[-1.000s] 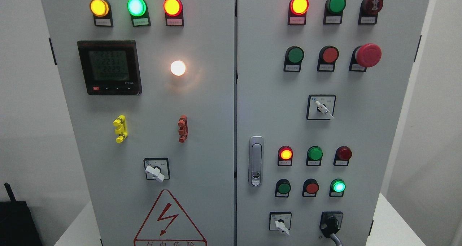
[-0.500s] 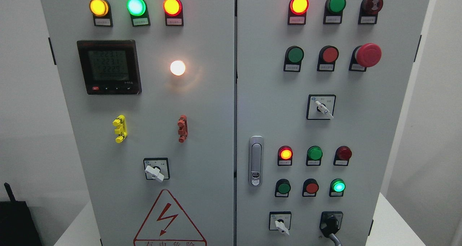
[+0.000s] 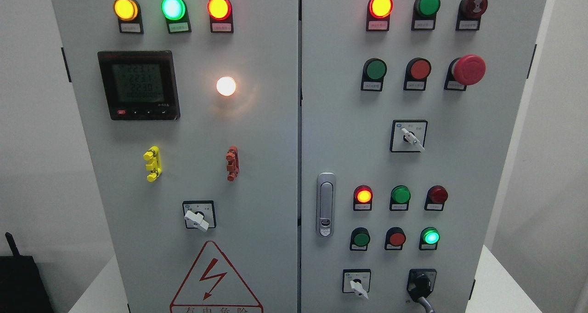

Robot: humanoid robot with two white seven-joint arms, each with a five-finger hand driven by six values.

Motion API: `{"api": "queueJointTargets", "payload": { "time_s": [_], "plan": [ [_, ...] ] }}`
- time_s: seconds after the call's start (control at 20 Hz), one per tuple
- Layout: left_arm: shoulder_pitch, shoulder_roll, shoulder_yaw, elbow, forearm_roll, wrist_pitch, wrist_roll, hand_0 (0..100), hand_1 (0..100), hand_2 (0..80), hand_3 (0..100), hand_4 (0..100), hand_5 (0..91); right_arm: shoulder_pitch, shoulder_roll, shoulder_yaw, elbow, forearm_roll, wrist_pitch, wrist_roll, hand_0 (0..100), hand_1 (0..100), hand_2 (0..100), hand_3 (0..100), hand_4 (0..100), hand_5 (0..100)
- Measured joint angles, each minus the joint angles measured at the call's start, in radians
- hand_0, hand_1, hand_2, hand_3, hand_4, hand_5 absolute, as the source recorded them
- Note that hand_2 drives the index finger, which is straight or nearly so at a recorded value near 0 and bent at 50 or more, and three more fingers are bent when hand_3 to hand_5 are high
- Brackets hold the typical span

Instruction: Trip black knob to open circuit

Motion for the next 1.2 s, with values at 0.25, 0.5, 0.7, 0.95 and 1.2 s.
{"api": "queueJointTargets", "payload": {
  "time_s": [0.25,0.5,0.7,0.95,1.2],
  "plan": [
    [0.0,0.0,0.0,0.0,0.0,-0.003,0.0,12,39,0.0,0,0,0.0,0.0,0.0,0.0,0.0,0.0,0.0,0.0,0,0,0,100,100,100],
    [0.0,0.0,0.0,0.0,0.0,-0.005,0.0,12,39,0.0,0,0,0.0,0.0,0.0,-0.002,0.0,0.0,0.0,0.0,0,0,0,100,100,100],
    [0.0,0.0,0.0,0.0,0.0,-0.005,0.0,12,39,0.0,0,0,0.0,0.001,0.0,-0.011,0.001,0.0,-0.002,0.006,0,0,0,100,100,100],
    [0.0,0.0,0.0,0.0,0.0,-0.005,0.0,12,39,0.0,0,0,0.0,0.002,0.0,-0.023,0.003,-0.001,-0.006,0.008,0,0,0,100,100,100],
    [0.0,0.0,0.0,0.0,0.0,-0.005,0.0,12,39,0.0,0,0,0.0,0.005,0.0,-0.031,0.005,-0.001,-0.007,0.008,0,0,0,100,100,100]
  ]
}}
